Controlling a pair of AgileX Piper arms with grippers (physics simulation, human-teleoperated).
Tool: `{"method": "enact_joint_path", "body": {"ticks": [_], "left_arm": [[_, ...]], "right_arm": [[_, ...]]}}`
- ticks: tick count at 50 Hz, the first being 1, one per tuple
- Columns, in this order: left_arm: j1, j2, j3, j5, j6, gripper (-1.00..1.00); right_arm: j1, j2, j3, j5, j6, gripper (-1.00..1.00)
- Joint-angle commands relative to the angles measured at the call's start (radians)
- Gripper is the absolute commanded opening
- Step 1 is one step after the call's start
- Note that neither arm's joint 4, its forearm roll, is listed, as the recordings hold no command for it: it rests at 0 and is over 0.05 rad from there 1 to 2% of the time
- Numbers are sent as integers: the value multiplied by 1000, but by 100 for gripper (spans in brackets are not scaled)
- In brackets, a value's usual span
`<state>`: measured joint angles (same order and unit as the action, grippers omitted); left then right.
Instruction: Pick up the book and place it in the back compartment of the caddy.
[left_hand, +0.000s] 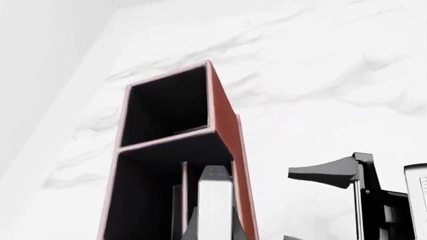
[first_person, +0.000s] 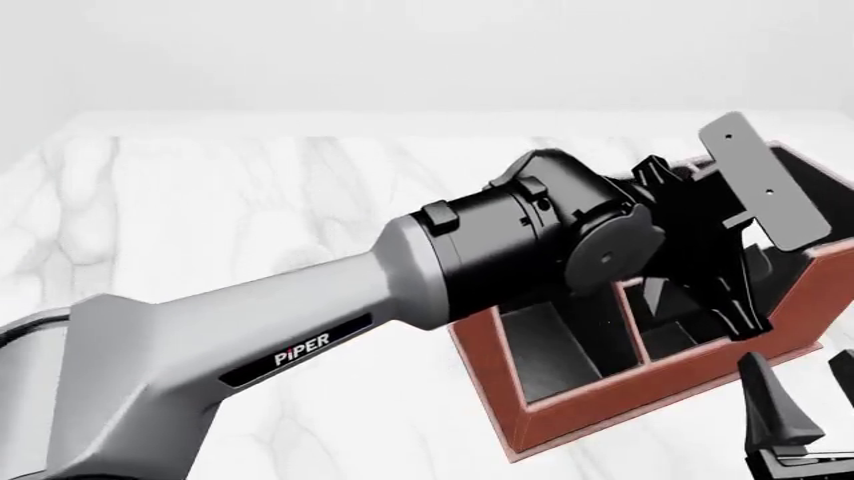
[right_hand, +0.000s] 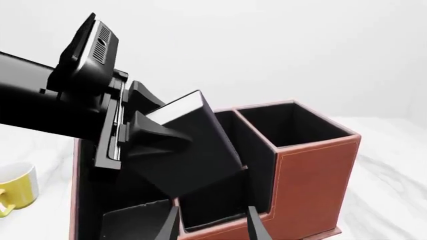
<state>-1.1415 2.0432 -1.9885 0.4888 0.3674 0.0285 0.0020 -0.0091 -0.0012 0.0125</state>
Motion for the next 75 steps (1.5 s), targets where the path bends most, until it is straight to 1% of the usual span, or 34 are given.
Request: {"method": "enact_joint_path", "body": {"ticks": [1,14,26,29,35,46,67,75], "left_arm": [[2,33,-36,-6,12,-100],[22,70,-47,-14,19,-100],[10,71,-15,-44,9,-100],[13,73,-8,-53,20,-100],[7,78,5,-75,6,-100],[16,111,-9,-89,5,-100],[31,148,-1,-122,10,-100],[39,163,-10,-131,9,-100]], "right_arm": [[0,-1,2,-1,3,100],[0,-1,2,-1,7,100],[0,-1,3,-3,7,100],[0,0,3,-3,7,100],[0,0,4,-4,7,100],[0,0,3,-4,9,100],[2,0,3,-5,12,100],[1,3,-13,8,14,100]]}}
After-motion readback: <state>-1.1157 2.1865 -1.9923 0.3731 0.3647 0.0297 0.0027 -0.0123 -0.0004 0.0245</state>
